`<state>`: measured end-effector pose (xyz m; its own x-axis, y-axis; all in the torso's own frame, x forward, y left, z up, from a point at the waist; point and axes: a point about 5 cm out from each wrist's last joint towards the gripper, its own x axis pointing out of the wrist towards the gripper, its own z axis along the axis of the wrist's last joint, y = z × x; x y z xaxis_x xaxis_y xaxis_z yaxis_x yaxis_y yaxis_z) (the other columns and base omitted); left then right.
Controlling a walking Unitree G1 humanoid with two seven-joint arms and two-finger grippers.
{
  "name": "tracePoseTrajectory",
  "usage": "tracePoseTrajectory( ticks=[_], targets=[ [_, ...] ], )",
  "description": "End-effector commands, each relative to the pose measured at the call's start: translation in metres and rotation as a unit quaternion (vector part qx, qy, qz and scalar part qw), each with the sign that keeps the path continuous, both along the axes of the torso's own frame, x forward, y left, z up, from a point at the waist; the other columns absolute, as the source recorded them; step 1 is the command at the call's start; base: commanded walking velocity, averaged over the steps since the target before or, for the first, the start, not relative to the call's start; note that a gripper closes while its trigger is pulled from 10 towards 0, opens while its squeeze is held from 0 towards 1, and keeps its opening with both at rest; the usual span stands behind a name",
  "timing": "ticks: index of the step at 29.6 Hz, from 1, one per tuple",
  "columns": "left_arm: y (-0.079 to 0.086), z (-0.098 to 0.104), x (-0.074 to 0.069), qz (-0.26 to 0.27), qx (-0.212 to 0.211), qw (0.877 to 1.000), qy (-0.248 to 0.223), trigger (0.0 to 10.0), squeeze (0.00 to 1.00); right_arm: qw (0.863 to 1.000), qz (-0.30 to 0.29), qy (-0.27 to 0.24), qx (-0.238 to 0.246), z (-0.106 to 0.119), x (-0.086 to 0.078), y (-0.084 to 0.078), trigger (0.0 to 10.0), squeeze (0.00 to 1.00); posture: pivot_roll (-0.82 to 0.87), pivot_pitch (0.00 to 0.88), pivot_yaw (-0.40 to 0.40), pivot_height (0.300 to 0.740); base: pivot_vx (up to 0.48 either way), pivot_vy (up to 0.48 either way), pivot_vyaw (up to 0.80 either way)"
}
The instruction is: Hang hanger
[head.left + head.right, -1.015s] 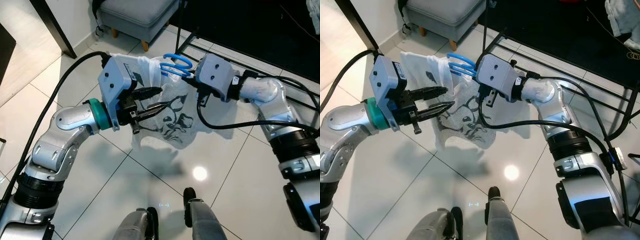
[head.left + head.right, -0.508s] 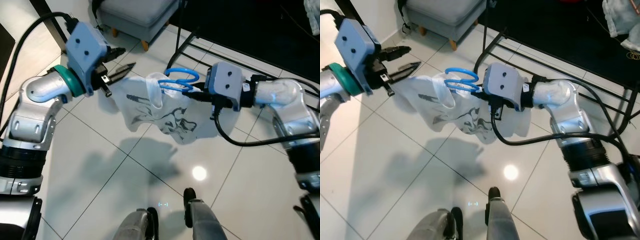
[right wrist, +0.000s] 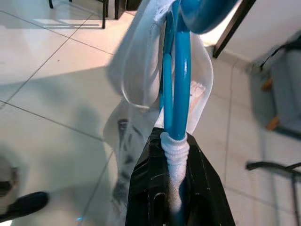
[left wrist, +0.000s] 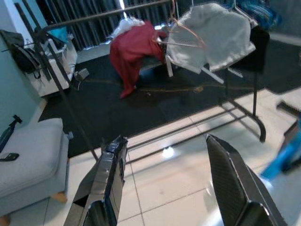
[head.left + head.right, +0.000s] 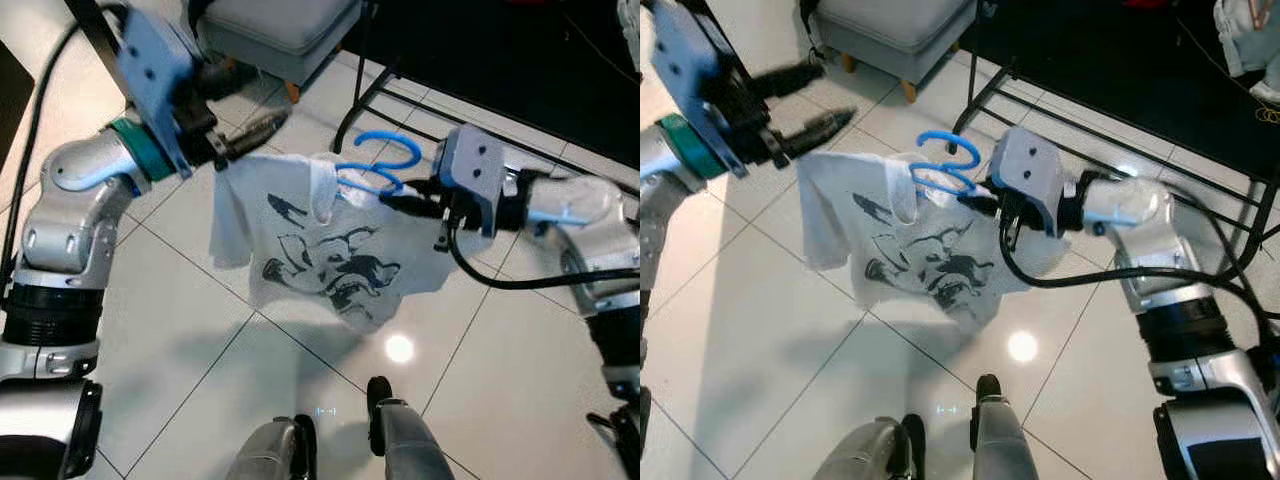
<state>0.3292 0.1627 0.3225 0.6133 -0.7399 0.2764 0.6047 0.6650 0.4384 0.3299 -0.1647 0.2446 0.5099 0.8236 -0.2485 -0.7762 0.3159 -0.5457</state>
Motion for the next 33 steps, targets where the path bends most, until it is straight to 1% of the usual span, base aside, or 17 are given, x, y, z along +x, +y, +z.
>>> tracePoseTrajectory(
  ticks=[1, 2, 7, 8, 9, 10, 11, 12, 13, 14, 19, 20, 21, 22, 24, 30, 33],
  targets=[
    [0.005, -0.002, 0.002, 0.003, -0.017, 1.0, 0.012, 10.0, 0.0, 1.0, 0.008, 0.0, 0.011, 0.002, -0.003, 0.003, 0.0, 0.0, -0.13, 0.174, 0.101, 0.737, 0.0, 0.0, 0.0],
    [0.008, 0.0, 0.003, 0.013, -0.045, 0.999, 0.015, 10.0, 0.0, 1.0, -0.011, 0.01, 0.024, 0.0, -0.002, 0.002, 0.0, 0.0, -0.13, 0.171, 0.099, 0.737, 0.0, 0.0, 0.0],
    [0.014, -0.005, 0.01, 0.048, -0.088, 0.994, 0.034, 10.0, 0.0, 0.997, -0.064, 0.027, 0.046, -0.007, 0.003, -0.003, 0.0, 0.0, -0.13, 0.172, 0.095, 0.737, 0.0, 0.0, 0.0],
    [0.014, -0.022, 0.014, 0.077, -0.099, 0.99, 0.065, 10.0, 0.0, 0.992, -0.106, 0.038, 0.064, -0.015, 0.006, -0.005, 0.0, 0.0, -0.13, 0.174, 0.091, 0.737, 0.0, 0.0, 0.0],
    [0.014, -0.022, 0.014, 0.077, -0.099, 0.99, 0.065, 10.0, 0.0, 0.992, -0.106, 0.038, 0.064, -0.015, 0.006, -0.005, 0.0, 0.0, -0.13, 0.174, 0.091, 0.737, 0.0, 0.0, 0.0],
    [0.013, -0.041, 0.016, 0.102, -0.098, 0.986, 0.091, 10.0, 0.0, 0.987, -0.134, 0.047, 0.074, -0.024, 0.007, -0.005, 0.0, 0.0, -0.13, 0.174, 0.091, 0.737, 0.0, 0.0, 0.0],
    [0.013, -0.041, 0.016, 0.102, -0.098, 0.986, 0.091, 10.0, 0.0, 0.987, -0.134, 0.047, 0.074, -0.024, 0.007, -0.005, 0.0, 0.0, -0.13, 0.174, 0.091, 0.737, 0.0, 0.0, 0.0],
    [0.009, -0.064, 0.016, 0.126, -0.093, 0.98, 0.122, 10.0, 0.0, 0.978, -0.169, 0.064, 0.101, -0.034, 0.007, -0.003, 7.8, 0.0, -0.13, 0.174, 0.084, 0.737, 0.0, 0.0, 0.0],
    [0.006, -0.078, 0.015, 0.138, -0.088, 0.976, 0.14, 10.0, 0.0, 0.972, -0.189, 0.075, 0.118, -0.04, 0.006, -0.002, 7.8, 0.0, -0.13, 0.174, 0.084, 0.737, 0.0, 0.0, 0.0],
    [0.002, -0.091, 0.014, 0.144, -0.087, 0.973, 0.16, 10.0, 0.0, 0.965, -0.212, 0.079, 0.133, -0.045, 0.006, -0.001, 10.0, 0.0, -0.13, 0.174, 0.084, 0.737, 0.0, 0.0, 0.0],
    [-0.003, -0.112, 0.012, 0.168, -0.092, 0.963, 0.19, 10.0, 0.0, 0.942, -0.279, 0.081, 0.167, -0.058, 0.007, -0.005, 10.0, 0.0, -0.13, 0.173, 0.082, 0.737, 0.0, 0.0, 0.0],
    [-0.003, -0.112, 0.012, 0.168, -0.092, 0.963, 0.19, 10.0, 0.0, 0.942, -0.279, 0.081, 0.167, -0.058, 0.007, -0.005, 10.0, 0.0, -0.13, 0.173, 0.082, 0.737, 0.0, 0.0, 0.0],
    [-0.004, -0.118, 0.011, 0.182, -0.096, 0.959, 0.197, 10.0, 0.0, 0.927, -0.317, 0.076, 0.184, -0.063, 0.008, -0.009, 10.0, 0.0, -0.13, 0.173, 0.082, 0.737, 0.0, 0.0, 0.0],
    [-0.007, -0.126, 0.009, 0.197, -0.102, 0.953, 0.206, 10.0, 0.0, 0.901, -0.38, 0.053, 0.202, -0.07, 0.007, -0.015, 10.0, 0.0, -0.13, 0.171, 0.086, 0.737, 0.0, 0.0, 0.0],
    [-0.008, -0.131, 0.008, 0.201, -0.102, 0.951, 0.21, 10.0, 0.0, 0.887, -0.415, 0.035, 0.197, -0.076, 0.004, -0.019, 10.0, 0.0, -0.14, 0.171, 0.09, 0.737, 0.0, 0.0, 0.0],
    [-0.007, -0.141, 0.002, 0.23, -0.107, 0.942, 0.218, 10.0, 0.0, 0.865, -0.464, 0.005, 0.192, -0.088, -0.013, -0.017, 10.0, 0.0, -0.15, 0.168, 0.095, 0.737, 0.0, 0.0, 0.0],
    [-0.006, -0.142, 0.002, 0.236, -0.11, 0.941, 0.218, 10.0, 0.0, 0.861, -0.468, 0.004, 0.197, -0.089, -0.016, -0.017, 10.0, 0.0, -0.15, 0.168, 0.095, 0.737, 0.0, 0.0, 0.0]
  ],
)
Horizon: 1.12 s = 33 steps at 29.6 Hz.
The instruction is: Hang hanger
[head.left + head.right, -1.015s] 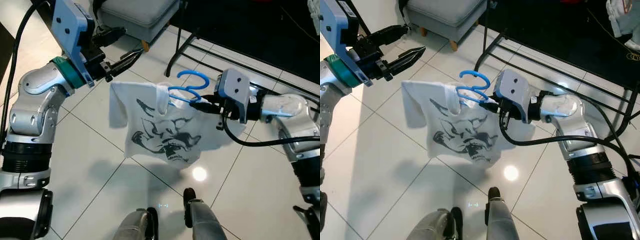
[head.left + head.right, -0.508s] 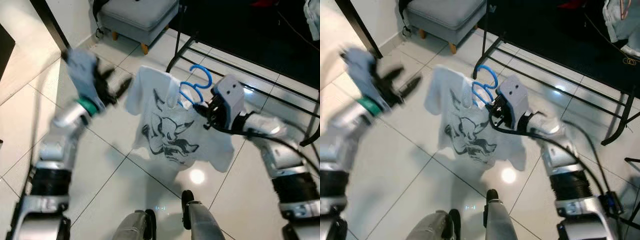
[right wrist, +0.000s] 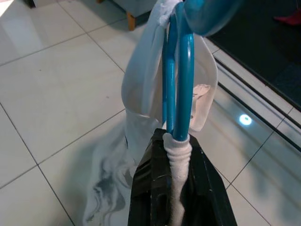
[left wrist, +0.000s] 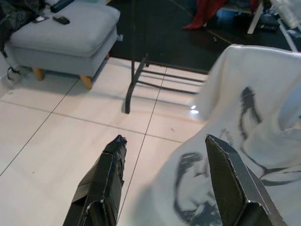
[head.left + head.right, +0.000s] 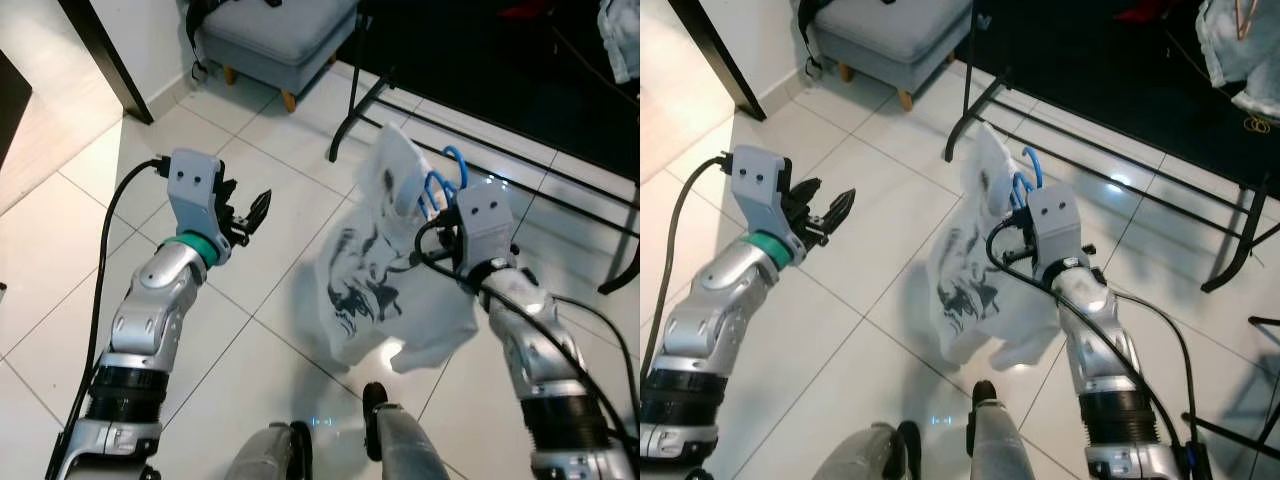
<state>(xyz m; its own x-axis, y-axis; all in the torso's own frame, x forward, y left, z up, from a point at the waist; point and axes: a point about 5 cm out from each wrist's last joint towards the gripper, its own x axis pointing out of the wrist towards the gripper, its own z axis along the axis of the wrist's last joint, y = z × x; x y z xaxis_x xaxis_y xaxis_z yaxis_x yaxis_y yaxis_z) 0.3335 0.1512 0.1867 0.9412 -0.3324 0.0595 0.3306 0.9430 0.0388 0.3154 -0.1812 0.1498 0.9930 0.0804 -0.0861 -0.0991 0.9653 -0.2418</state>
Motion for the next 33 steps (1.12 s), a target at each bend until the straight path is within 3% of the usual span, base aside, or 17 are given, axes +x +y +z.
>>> tracePoseTrajectory(
  ticks=[1, 4, 6, 9, 13, 25, 33],
  targets=[
    [0.008, -0.006, -0.003, 0.021, -0.002, 1.0, 0.01, 10.0, 0.0, 0.999, -0.017, -0.03, 0.008, 0.007, -0.005, -0.002, 10.0, 0.0, -0.15, 0.168, 0.095, 0.737, 0.0, 0.0, 0.0],
    [0.009, -0.005, -0.002, 0.026, -0.011, 1.0, 0.009, 10.0, 0.0, 0.998, -0.035, -0.042, 0.016, 0.009, -0.007, -0.004, 10.0, 0.0, -0.15, 0.165, 0.093, 0.737, 0.0, 0.0, 0.0],
    [0.008, 0.001, -0.001, 0.026, -0.011, 1.0, -0.007, 10.0, 0.0, 0.992, -0.076, -0.094, 0.035, 0.023, -0.01, -0.012, 10.0, 0.0, -0.15, 0.161, 0.087, 0.737, 0.0, 0.0, 0.0],
    [0.003, 0.01, 0.002, 0.019, -0.001, 0.999, -0.029, 10.0, 0.0, 0.983, -0.111, -0.132, 0.06, 0.033, -0.011, -0.02, 10.0, 0.0, -0.15, 0.16, 0.086, 0.737, 0.0, 0.0, 0.0],
    [-0.001, 0.016, 0.006, 0.02, 0.001, 0.999, -0.042, 10.0, 0.0, 0.975, -0.148, -0.148, 0.077, 0.039, -0.01, -0.032, 10.0, 0.0, -0.15, 0.16, 0.089, 0.737, 0.102, 0.0, 0.0],
    [-0.008, 0.022, 0.011, 0.019, -0.005, 0.999, -0.051, 10.0, 0.0, 0.978, -0.111, -0.167, 0.051, 0.047, -0.007, -0.025, 10.0, 0.0, -0.15, 0.164, 0.082, 0.737, 0.464, 0.0, 0.0],
    [-0.011, 0.025, 0.012, 0.016, -0.004, 0.998, -0.057, 10.0, 0.0, 0.977, -0.108, -0.176, 0.056, 0.052, -0.005, -0.024, 10.0, 0.0, -0.16, 0.163, 0.08, 0.737, 0.471, 0.0, -0.78]
  ],
)
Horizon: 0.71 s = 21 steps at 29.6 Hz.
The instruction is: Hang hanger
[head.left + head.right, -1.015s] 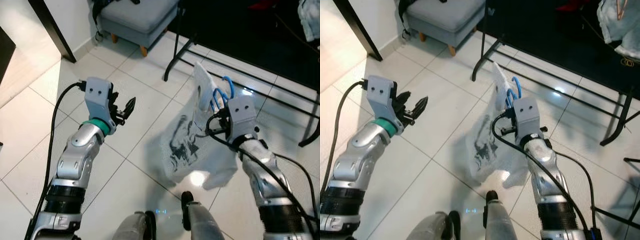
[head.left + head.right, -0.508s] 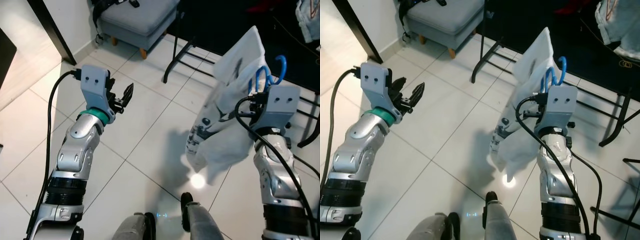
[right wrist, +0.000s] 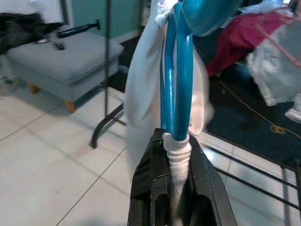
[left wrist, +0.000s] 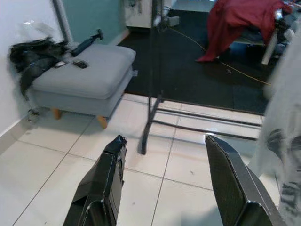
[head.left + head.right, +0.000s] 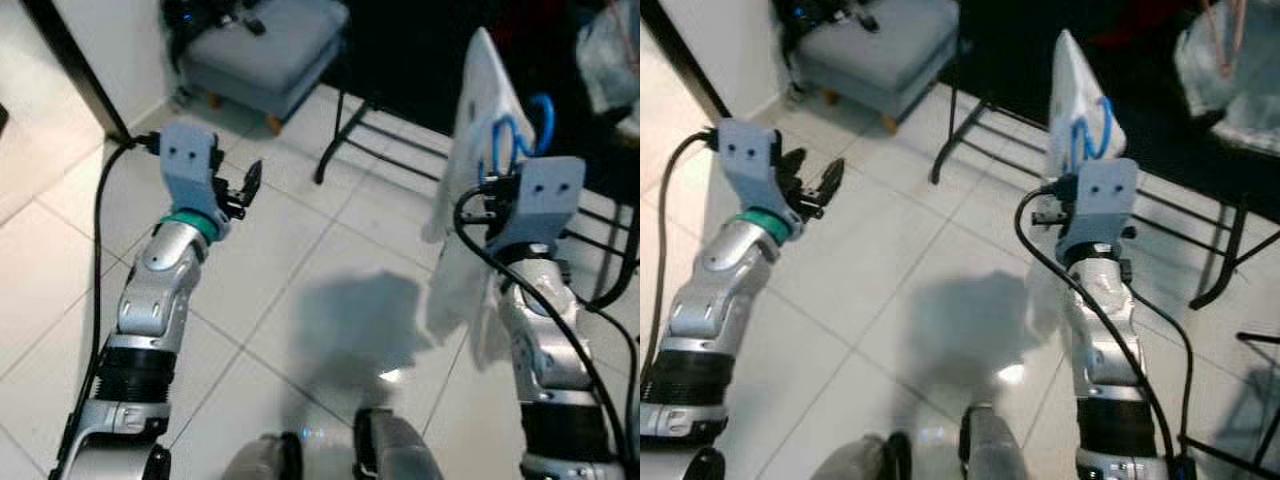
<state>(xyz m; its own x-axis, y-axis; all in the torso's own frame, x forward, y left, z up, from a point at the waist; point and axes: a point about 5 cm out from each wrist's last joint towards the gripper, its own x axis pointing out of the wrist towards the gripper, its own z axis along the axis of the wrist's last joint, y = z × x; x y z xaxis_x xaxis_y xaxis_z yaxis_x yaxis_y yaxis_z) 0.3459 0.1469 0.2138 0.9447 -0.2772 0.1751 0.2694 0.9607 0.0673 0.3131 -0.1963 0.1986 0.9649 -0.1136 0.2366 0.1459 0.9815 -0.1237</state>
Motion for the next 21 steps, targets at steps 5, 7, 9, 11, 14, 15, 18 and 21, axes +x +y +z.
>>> tracePoseTrajectory(
  ticks=[5, 7, 9, 11, 14, 15, 18, 21],
  targets=[
    [-0.0075, -0.0031, -0.0011, -0.016, 0.002, 1.0, 0.002, 10.0, 0.0, 1.0, -0.017, -0.015, 0.001, 0.0043, -0.0023, -0.009, 10.0, 0.0, -0.16, 0.163, 0.081, 0.737, 0.469, 0.0, -0.77],
    [-0.0078, -0.0033, -0.0012, -0.017, 0.002, 1.0, 0.001, 10.0, 0.0, 1.0, -0.018, -0.015, -0.001, 0.0044, -0.0022, -0.0094, 10.0, 0.0, -0.16, 0.163, 0.081, 0.737, 0.469, 0.0, -0.77],
    [-0.0082, -0.0034, -0.0012, -0.019, 0.002, 1.0, 0.001, 10.0, 0.0, 1.0, -0.019, -0.016, -0.003, 0.0049, -0.0019, -0.0104, 10.0, 0.0, -0.16, 0.163, 0.081, 0.737, 0.469, 0.0, -0.78],
    [-0.0088, -0.0038, -0.0012, -0.02, 0.002, 1.0, 0.0, 10.0, 0.0, 1.0, -0.018, -0.017, -0.004, 0.0057, -0.0014, -0.011, 10.0, 0.0, -0.16, 0.164, 0.08, 0.737, 0.472, 0.0, -0.78],
    [-0.0097, -0.0043, -0.0011, -0.021, 0.002, 1.0, 0.0, 10.0, 0.0, 1.0, -0.018, -0.018, -0.004, 0.0071, -0.0005, -0.0116, 10.0, 0.0, -0.16, 0.163, 0.08, 0.737, 0.471, 0.0, -0.78],
    [-0.01, -0.0045, -0.001, -0.021, 0.001, 1.0, 0.0, 10.0, 0.0, 1.0, -0.018, -0.019, -0.004, 0.0078, 0.0, -0.012, 10.0, 0.0, -0.16, 0.163, 0.08, 0.737, 0.469, 0.0, -0.77],
    [-0.01, -0.0045, -0.0007, -0.021, 0.001, 1.0, 0.0, 10.0, 0.0, 1.0, -0.019, -0.021, -0.004, 0.0086, 0.0008, -0.0124, 10.0, 0.0, -0.16, 0.162, 0.08, 0.737, 0.469, 0.0, -0.77],
    [-0.0096, -0.0047, -0.0001, -0.02, 0.002, 1.0, 0.0, 10.0, 0.0, 1.0, -0.019, -0.023, -0.002, 0.0096, 0.0015, -0.0131, 10.0, 0.0, -0.16, 0.162, 0.08, 0.737, 0.469, 0.0, -0.52]
  ],
)
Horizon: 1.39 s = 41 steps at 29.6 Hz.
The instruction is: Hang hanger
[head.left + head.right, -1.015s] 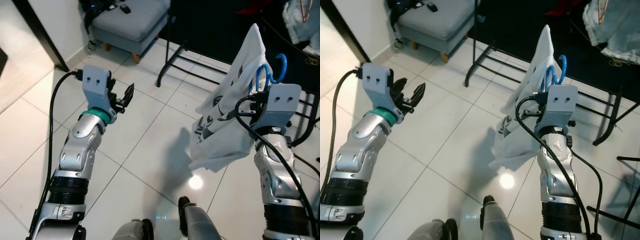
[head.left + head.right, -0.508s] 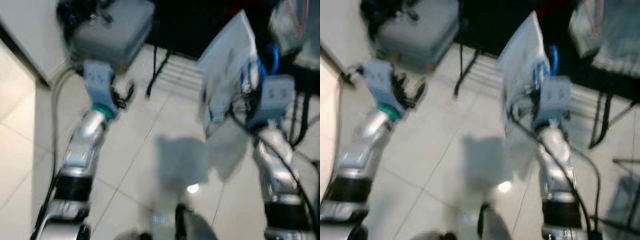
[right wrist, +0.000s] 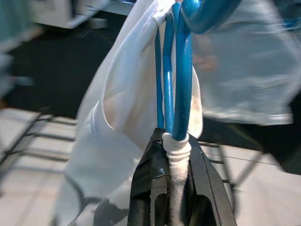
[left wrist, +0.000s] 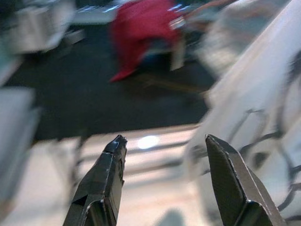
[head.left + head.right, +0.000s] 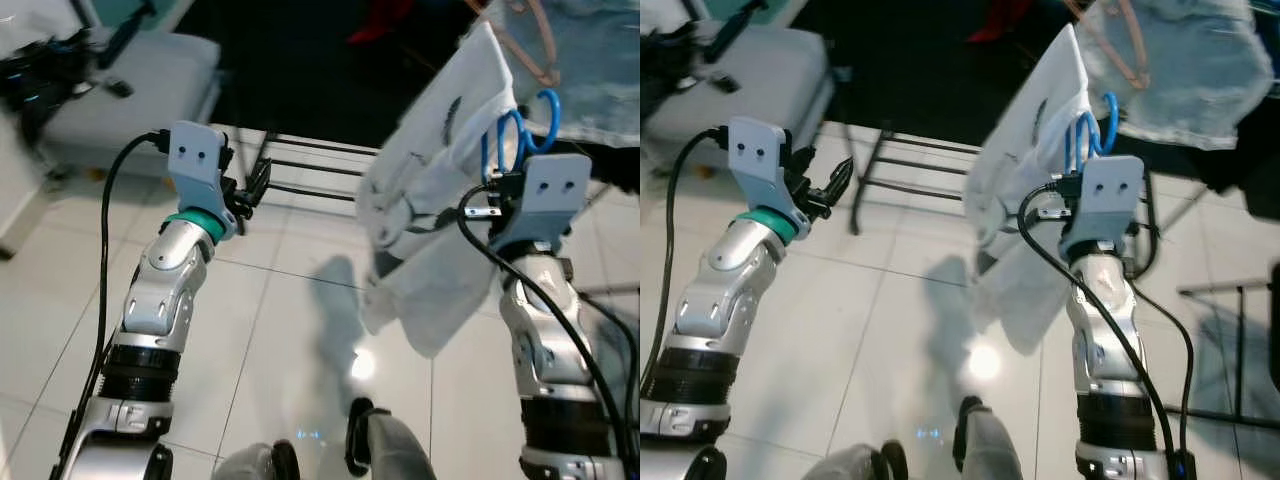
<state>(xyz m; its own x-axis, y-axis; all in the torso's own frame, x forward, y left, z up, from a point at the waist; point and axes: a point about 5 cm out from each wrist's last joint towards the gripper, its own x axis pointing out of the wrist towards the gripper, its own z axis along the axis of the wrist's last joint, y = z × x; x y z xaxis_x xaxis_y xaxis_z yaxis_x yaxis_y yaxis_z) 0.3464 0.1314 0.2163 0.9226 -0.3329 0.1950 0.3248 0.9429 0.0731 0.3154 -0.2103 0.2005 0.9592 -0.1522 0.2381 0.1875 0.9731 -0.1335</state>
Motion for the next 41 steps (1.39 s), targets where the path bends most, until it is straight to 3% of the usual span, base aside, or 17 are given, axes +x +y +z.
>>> tracePoseTrajectory(
  ticks=[1, 17, 19, 20, 22, 26, 33, 41],
  targets=[
    [0.006, -0.007, 0.0, 0.01, 0.002, 1.0, 0.01, 10.0, 0.0, 1.0, 0.003, -0.023, 0.003, 0.008, -0.001, 0.001, 10.0, 0.0, -0.16, 0.162, 0.08, 0.737, 0.469, 0.0, 0.0],
    [0.004, -0.007, 0.002, 0.009, 0.002, 1.0, 0.009, 10.0, 0.0, 0.999, 0.033, -0.015, 0.022, 0.008, 0.004, 0.006, 10.0, 0.0, -0.16, 0.161, 0.084, 0.737, 0.469, 0.0, 0.0],
    [0.004, -0.006, 0.003, 0.01, 0.002, 1.0, 0.007, 10.0, 0.0, 0.99, 0.129, 0.053, 0.004, -0.006, 0.008, 0.026, 10.0, 0.0, -0.17, 0.159, 0.086, 0.737, 0.469, 0.0, 0.0],
    [0.004, -0.006, 0.003, 0.01, 0.002, 1.0, 0.007, 10.0, 0.0, 0.99, 0.129, 0.053, 0.004, -0.006, 0.008, 0.026, 10.0, 0.0, -0.17, 0.159, 0.086, 0.737, 0.469, 0.0, 0.0],
    [0.004, -0.006, 0.004, 0.01, 0.002, 1.0, 0.006, 10.0, 0.0, 0.971, 0.213, 0.099, -0.038, -0.018, 0.005, 0.048, 10.0, 0.0, -0.16, 0.158, 0.085, 0.737, 0.469, 0.0, 0.0],
    [0.005, -0.005, 0.004, 0.011, 0.002, 1.0, 0.004, 10.0, 0.0, 0.97, 0.218, 0.107, -0.011, -0.02, 0.007, 0.051, 10.0, 0.0, -0.16, 0.154, 0.082, 0.737, 0.469, 0.0, 0.0],
    [0.006, -0.005, 0.004, 0.012, 0.002, 1.0, 0.003, 10.0, 0.0, 0.97, 0.218, 0.104, -0.011, -0.018, 0.009, 0.052, 10.0, 0.0, -0.16, 0.152, 0.084, 0.737, 0.469, 0.0, 0.0],
    [0.003, -0.003, 0.005, 0.006, 0.001, 1.0, 0.0, 10.0, 0.0, 0.975, 0.213, 0.062, -0.023, 0.008, 0.019, 0.049, 10.0, 0.0, -0.17, 0.144, 0.086, 0.737, 0.47, 0.0, 0.0]
  ],
)
